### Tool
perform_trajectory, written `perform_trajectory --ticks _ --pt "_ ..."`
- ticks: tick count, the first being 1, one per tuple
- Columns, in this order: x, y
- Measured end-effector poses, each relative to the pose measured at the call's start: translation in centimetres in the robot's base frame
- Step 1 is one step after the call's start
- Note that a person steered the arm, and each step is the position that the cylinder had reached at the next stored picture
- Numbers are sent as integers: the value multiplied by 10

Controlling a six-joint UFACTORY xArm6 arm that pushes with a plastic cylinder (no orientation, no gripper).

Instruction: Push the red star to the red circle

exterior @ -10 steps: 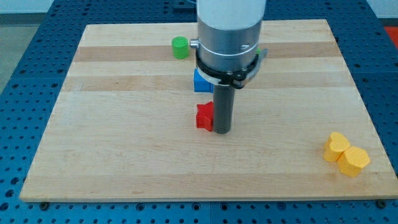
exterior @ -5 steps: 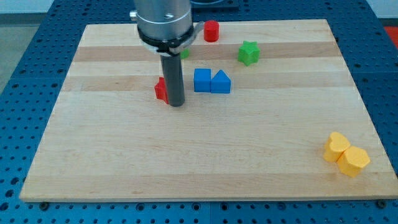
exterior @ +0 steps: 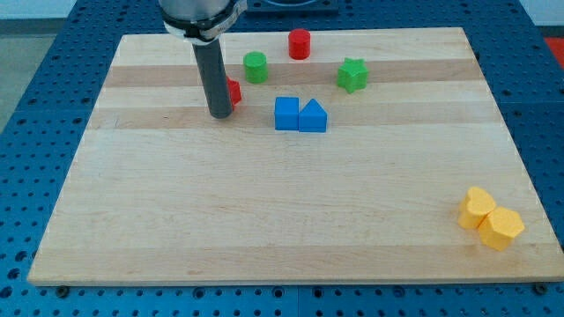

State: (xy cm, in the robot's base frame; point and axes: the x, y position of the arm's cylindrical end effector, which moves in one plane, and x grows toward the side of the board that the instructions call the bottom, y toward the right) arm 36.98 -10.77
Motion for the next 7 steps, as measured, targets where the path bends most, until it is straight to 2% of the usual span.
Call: perform_trajectory --ticks 4,7 --pt "-52 -2" --pt "-83 -39"
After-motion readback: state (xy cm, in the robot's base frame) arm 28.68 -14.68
